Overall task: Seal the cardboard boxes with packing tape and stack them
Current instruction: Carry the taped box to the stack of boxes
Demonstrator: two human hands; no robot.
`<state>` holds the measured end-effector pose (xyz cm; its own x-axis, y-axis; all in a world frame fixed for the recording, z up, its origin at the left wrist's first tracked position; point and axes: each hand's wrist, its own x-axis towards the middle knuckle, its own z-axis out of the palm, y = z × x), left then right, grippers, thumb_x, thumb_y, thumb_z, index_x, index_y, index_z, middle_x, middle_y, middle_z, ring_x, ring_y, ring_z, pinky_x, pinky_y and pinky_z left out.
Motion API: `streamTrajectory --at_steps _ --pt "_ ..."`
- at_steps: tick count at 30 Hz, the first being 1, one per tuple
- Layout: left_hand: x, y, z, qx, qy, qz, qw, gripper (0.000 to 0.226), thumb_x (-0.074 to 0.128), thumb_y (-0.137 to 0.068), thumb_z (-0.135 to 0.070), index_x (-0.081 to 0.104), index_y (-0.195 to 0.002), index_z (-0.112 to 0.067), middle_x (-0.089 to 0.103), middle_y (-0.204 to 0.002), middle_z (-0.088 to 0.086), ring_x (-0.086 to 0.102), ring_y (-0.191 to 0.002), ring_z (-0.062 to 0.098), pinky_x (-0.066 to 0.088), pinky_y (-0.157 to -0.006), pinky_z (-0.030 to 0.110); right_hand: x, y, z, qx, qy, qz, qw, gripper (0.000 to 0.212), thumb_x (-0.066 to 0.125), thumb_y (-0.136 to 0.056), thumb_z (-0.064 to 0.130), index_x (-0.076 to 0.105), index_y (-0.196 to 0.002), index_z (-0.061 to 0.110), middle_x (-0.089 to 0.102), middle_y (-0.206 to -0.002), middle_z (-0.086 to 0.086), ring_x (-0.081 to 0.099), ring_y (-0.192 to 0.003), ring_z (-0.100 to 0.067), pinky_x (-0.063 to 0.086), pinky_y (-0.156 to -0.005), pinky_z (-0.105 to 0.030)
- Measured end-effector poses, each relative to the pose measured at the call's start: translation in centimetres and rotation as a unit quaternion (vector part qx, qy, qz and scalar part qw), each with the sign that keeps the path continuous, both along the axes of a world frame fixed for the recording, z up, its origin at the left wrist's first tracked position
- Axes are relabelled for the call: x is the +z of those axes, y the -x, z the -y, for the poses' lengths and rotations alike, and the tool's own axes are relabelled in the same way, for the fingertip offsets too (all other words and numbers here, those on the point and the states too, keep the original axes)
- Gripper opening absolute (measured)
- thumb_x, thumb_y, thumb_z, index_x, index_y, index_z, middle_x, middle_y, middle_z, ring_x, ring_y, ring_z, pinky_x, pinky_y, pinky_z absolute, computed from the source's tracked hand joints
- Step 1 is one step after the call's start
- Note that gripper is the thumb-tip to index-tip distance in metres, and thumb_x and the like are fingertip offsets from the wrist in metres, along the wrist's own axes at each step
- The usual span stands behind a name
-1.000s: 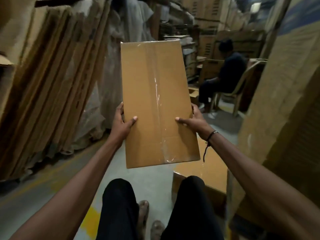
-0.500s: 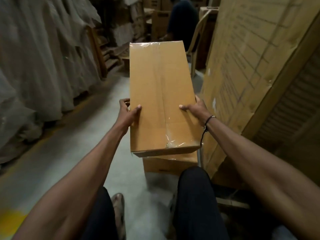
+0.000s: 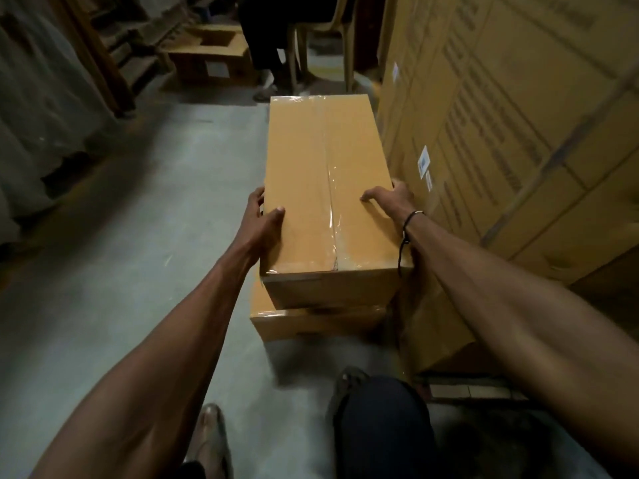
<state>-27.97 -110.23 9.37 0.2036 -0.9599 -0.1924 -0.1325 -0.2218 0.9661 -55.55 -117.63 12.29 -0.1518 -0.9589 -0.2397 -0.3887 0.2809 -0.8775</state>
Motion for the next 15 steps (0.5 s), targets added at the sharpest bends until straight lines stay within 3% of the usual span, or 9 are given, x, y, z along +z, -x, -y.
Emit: streamTrajectory --at_steps 7,11,15 --pt "-6.1 1.1 1.4 -0.012 -0.023 0.014 1.000 0.075 0.063 -0.099 -0.036 0.021 -0.161 -0.028 0.030 -0.165 0.006 0.042 -0.144 0.032 0.040 -0.118 0.058 -10.2 2.5 5.1 -0.021 -0.034 0.004 0.999 0.101 0.081 -0.037 0.051 0.065 -0.130 0.016 0.070 -0.122 0.000 0.065 -0.112 -0.023 0.056 -0.097 -0.043" --pt "-7.2 1.7 1.9 -0.007 -0.017 0.024 1.000 0.072 0.058 -0.106 -0.031 0.016 -0.164 -0.026 0.024 -0.169 0.006 0.036 -0.149 0.030 0.035 -0.122 0.054 -8.7 1.6 4.0 -0.037 -0.035 0.002 0.999 0.078 0.079 -0.043 0.046 0.070 -0.115 0.017 0.073 -0.108 0.002 0.067 -0.100 -0.020 0.057 -0.084 -0.034" --pt "-7.1 1.6 3.0 -0.010 -0.019 0.036 0.999 0.072 0.057 -0.106 -0.030 0.016 -0.165 -0.024 0.025 -0.169 0.007 0.036 -0.149 0.030 0.033 -0.123 0.053 -8.0 0.9 4.4 -0.020 -0.034 -0.011 0.999 0.088 0.074 -0.043 0.051 0.061 -0.122 0.015 0.066 -0.118 -0.001 0.062 -0.107 -0.023 0.055 -0.092 -0.039"
